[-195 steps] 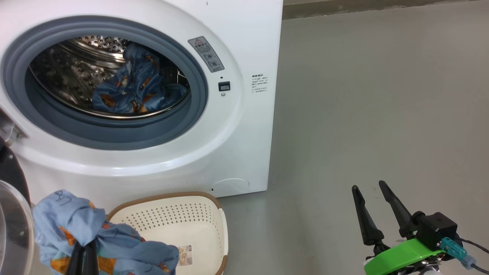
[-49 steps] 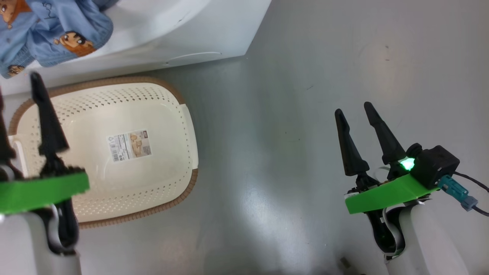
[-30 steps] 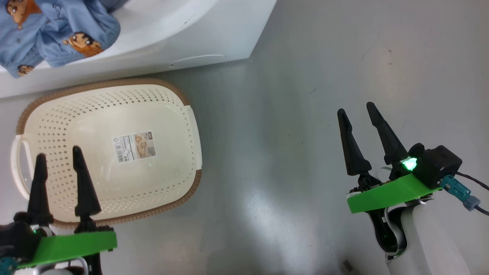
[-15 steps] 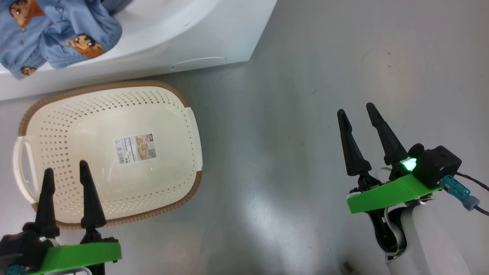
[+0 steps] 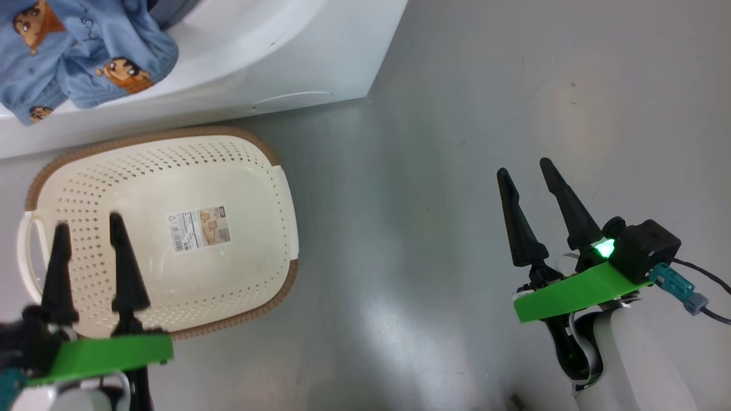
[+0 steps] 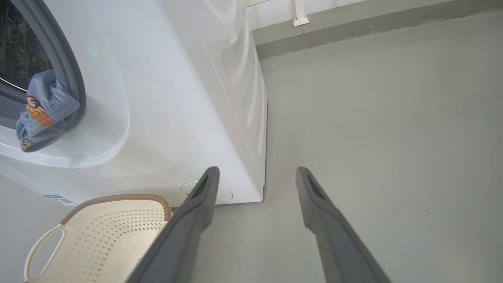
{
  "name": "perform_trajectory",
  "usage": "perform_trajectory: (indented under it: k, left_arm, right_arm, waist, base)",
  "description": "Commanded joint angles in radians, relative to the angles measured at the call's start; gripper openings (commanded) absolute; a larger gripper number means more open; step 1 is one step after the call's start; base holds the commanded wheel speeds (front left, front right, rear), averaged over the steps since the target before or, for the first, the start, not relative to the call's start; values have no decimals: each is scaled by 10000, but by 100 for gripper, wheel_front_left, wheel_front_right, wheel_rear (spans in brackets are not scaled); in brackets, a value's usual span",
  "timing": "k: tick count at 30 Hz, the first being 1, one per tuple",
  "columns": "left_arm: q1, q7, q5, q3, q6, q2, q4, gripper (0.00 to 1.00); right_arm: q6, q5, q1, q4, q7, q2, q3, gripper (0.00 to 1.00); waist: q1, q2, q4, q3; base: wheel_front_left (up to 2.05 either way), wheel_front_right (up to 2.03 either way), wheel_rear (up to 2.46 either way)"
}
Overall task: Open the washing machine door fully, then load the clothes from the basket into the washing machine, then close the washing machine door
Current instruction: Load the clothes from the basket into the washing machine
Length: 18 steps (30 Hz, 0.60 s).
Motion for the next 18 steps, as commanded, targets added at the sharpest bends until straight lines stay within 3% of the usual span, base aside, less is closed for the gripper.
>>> perform_trajectory:
  k: [1,10,18]
  left_arm:
    - [-269,-51,144,342,-111,184,-112,100]
    - [-2514,165,0,591,-63,609,435,100]
    - [-4046,1542,-208,448,-110,1049,1043,100]
  right_arm:
    - [62,102,194,-165,-74,53,250,100]
    - [62,229,110,-104,-74,54,379,100]
    - [62,319,114,-95,-74,54,360,100]
  waist:
    - [0,0,-18,-10]
    - [0,0,-133,-85]
    - [0,0,-234,-86]
  base:
    - [0,0,0]
    - [0,0,0]
    - [0,0,0]
